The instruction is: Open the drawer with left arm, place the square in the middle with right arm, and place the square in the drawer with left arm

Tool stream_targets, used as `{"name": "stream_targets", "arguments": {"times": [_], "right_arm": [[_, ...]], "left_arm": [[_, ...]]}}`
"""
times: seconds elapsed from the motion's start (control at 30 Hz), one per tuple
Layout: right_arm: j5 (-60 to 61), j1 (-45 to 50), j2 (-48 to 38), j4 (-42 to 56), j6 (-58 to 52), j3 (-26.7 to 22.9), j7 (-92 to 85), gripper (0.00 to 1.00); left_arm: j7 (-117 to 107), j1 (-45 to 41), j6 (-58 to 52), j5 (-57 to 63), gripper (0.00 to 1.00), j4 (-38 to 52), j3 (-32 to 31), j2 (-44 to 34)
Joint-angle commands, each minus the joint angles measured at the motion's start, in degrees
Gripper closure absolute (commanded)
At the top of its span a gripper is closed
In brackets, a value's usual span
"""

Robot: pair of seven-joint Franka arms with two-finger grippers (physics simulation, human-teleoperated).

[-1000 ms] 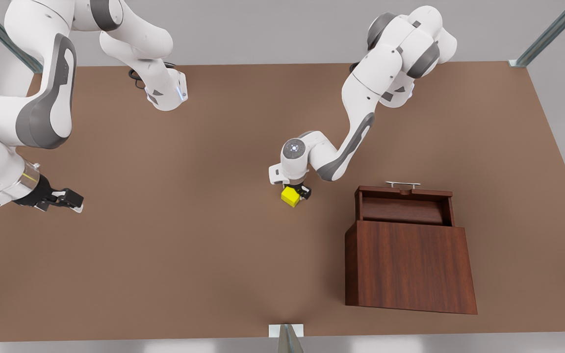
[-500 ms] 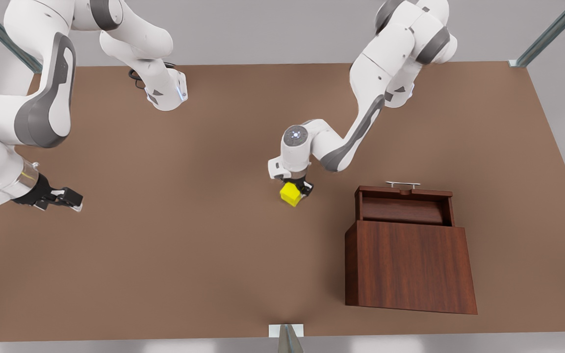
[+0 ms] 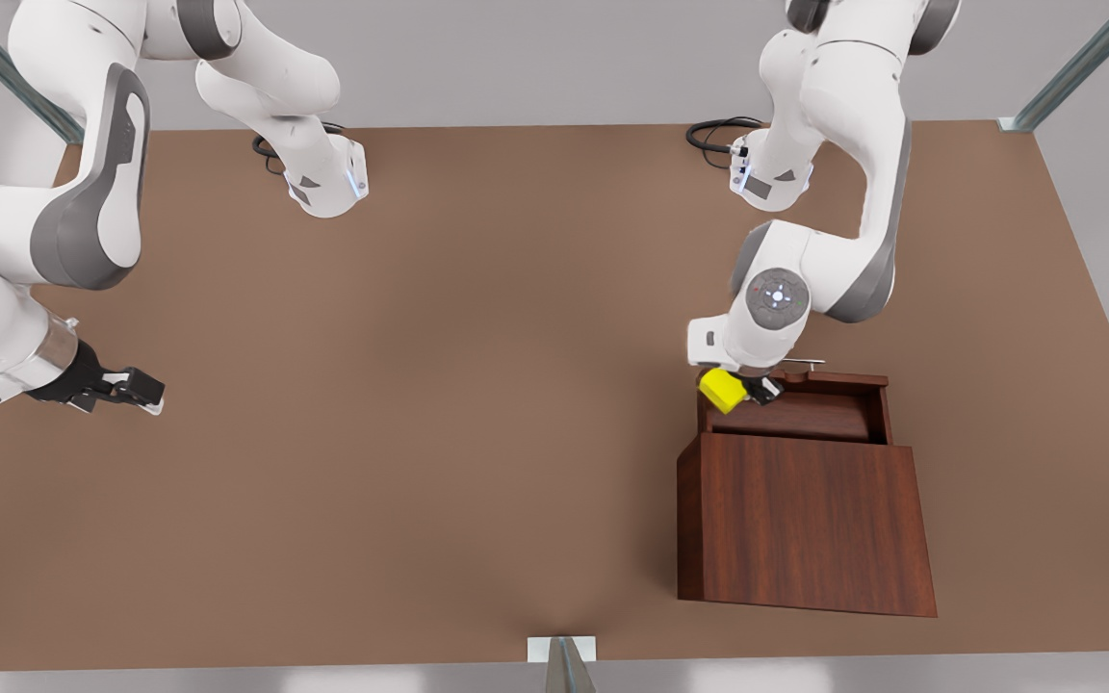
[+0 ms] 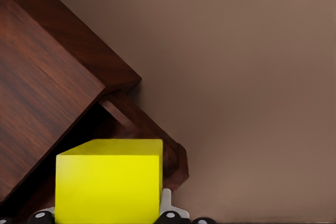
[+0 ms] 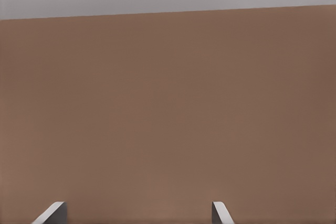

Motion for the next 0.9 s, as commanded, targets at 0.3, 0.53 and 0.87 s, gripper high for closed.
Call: {"name": "stream_targets", "arguments": {"times": [0.3, 0.53, 0.87], "right_arm": [[0.00, 0.07, -0.18, 0.88, -0.09, 0.00, 0.00, 0.00], [0.00, -0.01, 0.00, 0.88, 0.00, 0.00, 0.09, 0.00], [0.00, -0.01, 0.08, 0.88, 0.00, 0.00, 0.09, 0.00]], "left_arm": [[9.60, 0.38, 0.59, -5.54, 0.29, 0.00, 5.08, 1.60], [9.96, 0.38, 0.76, -5.54, 0.01, 0.00, 5.87, 2.30], [-17.80, -0.68, -3.80, -7.47, 0.00, 4.21, 6.66, 0.72]]}}
